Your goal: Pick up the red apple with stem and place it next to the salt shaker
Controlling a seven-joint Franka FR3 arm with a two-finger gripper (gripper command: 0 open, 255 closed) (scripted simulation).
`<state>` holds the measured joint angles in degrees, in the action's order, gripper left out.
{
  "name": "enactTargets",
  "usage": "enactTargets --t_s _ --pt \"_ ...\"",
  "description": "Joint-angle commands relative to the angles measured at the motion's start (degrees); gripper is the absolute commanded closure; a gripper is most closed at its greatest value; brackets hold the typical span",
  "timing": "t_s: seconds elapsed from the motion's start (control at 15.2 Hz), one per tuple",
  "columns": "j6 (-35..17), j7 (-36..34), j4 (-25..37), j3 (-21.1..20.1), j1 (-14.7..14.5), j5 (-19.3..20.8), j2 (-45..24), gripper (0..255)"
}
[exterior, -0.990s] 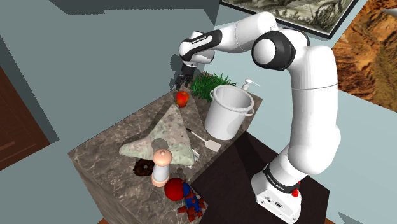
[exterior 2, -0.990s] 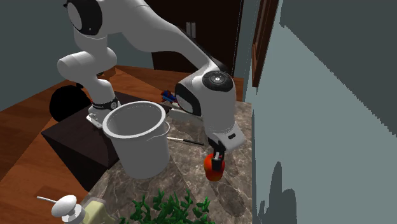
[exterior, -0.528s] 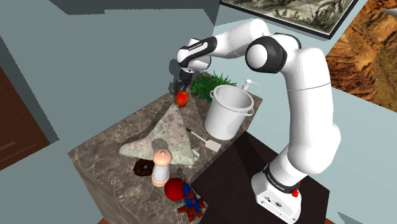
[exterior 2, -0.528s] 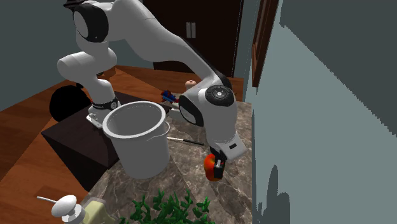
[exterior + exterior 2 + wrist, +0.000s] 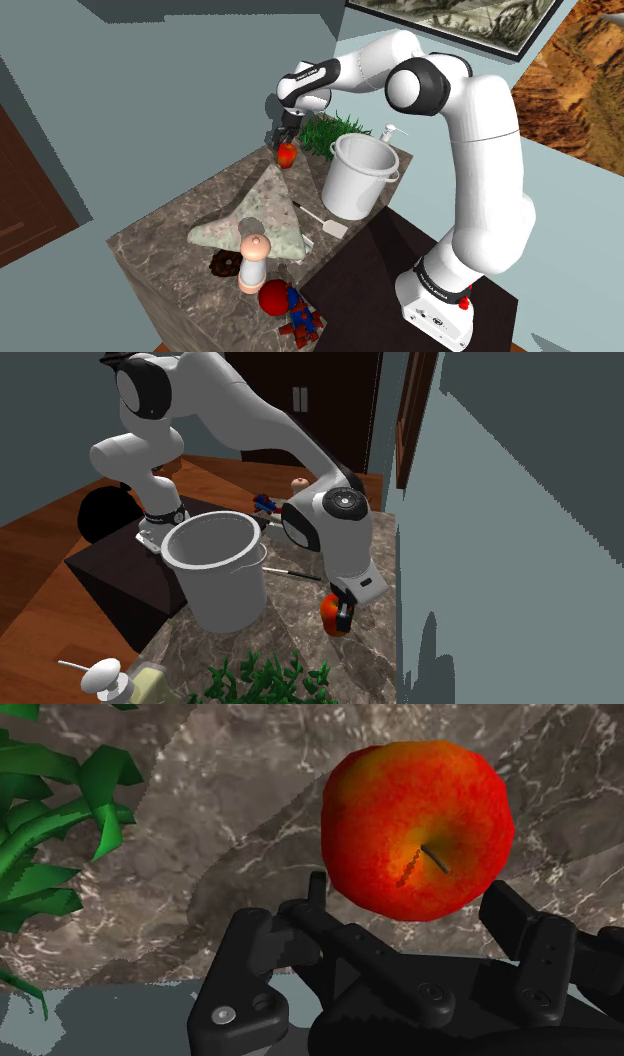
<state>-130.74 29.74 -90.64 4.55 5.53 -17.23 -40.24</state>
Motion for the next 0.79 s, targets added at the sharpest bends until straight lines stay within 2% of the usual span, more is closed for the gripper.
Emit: enactTargets --t_s 0.0,0.53,0.73 --pt "0.0 0.0 0.0 0.0 0.0 0.0 0.0 255" --pt "0.0 0.0 0.0 0.0 0.0 0.0 0.0 255" --pt "1.4 -0.4 0.0 0.2 -0.1 0.3 1.4 255"
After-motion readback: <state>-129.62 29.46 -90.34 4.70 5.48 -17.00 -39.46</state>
